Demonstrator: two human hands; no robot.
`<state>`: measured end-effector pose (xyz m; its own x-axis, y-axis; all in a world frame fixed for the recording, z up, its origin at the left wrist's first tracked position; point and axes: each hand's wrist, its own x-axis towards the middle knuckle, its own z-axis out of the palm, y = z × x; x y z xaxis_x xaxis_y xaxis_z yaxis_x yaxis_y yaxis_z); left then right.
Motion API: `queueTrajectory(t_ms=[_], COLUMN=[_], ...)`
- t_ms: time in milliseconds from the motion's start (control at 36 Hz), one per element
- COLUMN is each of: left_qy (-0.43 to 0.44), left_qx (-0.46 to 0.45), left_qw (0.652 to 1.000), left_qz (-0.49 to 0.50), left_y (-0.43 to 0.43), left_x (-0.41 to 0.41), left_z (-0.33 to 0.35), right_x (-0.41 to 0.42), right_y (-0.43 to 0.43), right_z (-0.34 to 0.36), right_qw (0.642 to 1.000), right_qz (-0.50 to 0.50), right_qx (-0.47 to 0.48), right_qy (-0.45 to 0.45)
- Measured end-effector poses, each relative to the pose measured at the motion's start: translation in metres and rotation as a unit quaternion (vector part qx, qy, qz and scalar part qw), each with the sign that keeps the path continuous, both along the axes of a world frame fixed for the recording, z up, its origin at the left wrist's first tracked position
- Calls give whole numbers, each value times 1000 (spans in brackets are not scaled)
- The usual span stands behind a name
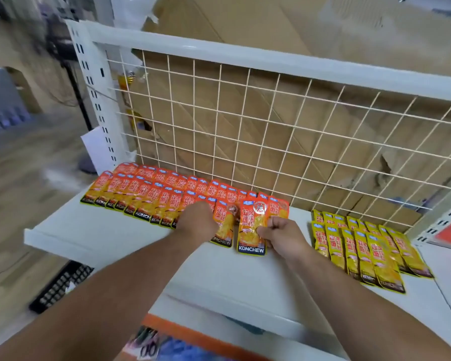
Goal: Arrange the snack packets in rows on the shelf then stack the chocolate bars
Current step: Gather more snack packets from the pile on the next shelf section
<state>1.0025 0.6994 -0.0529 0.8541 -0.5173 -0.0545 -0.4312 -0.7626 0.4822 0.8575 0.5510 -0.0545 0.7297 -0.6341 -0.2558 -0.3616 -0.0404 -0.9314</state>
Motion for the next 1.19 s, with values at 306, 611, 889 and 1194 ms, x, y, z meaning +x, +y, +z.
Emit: queueTrajectory(t_ms=[306, 611, 889, 1194], left_qy=[-40, -140, -216, -195], left_qx=[21, 3, 18, 37], left_qw=[997, 987, 969, 972], left_qz=[-68, -83, -117, -123], left_y=[4, 19, 36, 36], left_x=[9, 12, 25, 23], left_z=[-9, 1, 0, 1], right_x=[-7, 14, 47, 54], right_y=[25, 26, 30, 37], right_z=[3, -1, -9, -9], right_qw=[998, 997, 981, 923], right_qz=[-63, -63, -64, -35], right_qx=[5, -7, -121, -296], right_qy=[2, 34, 135, 241])
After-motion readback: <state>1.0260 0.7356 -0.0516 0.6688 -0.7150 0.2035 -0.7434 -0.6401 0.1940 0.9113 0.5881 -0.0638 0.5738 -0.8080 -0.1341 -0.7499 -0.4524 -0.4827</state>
